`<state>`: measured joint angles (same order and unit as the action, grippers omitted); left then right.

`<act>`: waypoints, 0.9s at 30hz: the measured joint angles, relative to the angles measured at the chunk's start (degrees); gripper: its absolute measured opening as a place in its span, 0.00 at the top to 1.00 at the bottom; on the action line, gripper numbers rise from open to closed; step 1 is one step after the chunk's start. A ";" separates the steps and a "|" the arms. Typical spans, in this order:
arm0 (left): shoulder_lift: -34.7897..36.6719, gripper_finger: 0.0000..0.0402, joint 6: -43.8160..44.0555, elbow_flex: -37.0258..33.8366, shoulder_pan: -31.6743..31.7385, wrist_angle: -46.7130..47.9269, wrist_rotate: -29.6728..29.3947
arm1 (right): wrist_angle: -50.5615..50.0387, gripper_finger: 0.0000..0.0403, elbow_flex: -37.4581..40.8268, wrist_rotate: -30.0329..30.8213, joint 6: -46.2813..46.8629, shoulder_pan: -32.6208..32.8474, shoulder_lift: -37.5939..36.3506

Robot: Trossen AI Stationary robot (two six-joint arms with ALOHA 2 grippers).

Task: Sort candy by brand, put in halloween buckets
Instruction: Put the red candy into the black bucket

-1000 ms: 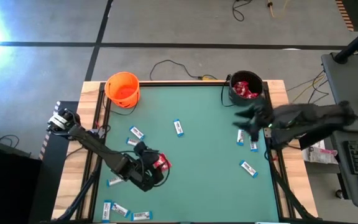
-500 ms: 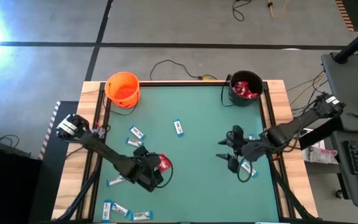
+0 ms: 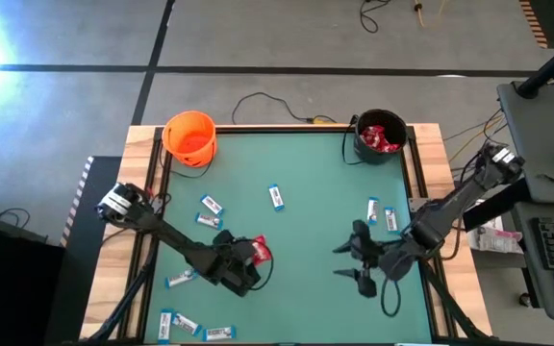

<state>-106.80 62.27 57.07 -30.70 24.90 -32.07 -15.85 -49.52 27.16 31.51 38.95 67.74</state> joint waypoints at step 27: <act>2.68 0.36 -20.20 3.94 -3.62 -27.98 -16.78 | -1.81 0.38 0.03 3.04 8.82 -3.62 25.16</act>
<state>-104.12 42.07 61.01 -34.32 -3.08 -48.84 -17.66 -49.49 30.20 40.34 35.33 92.90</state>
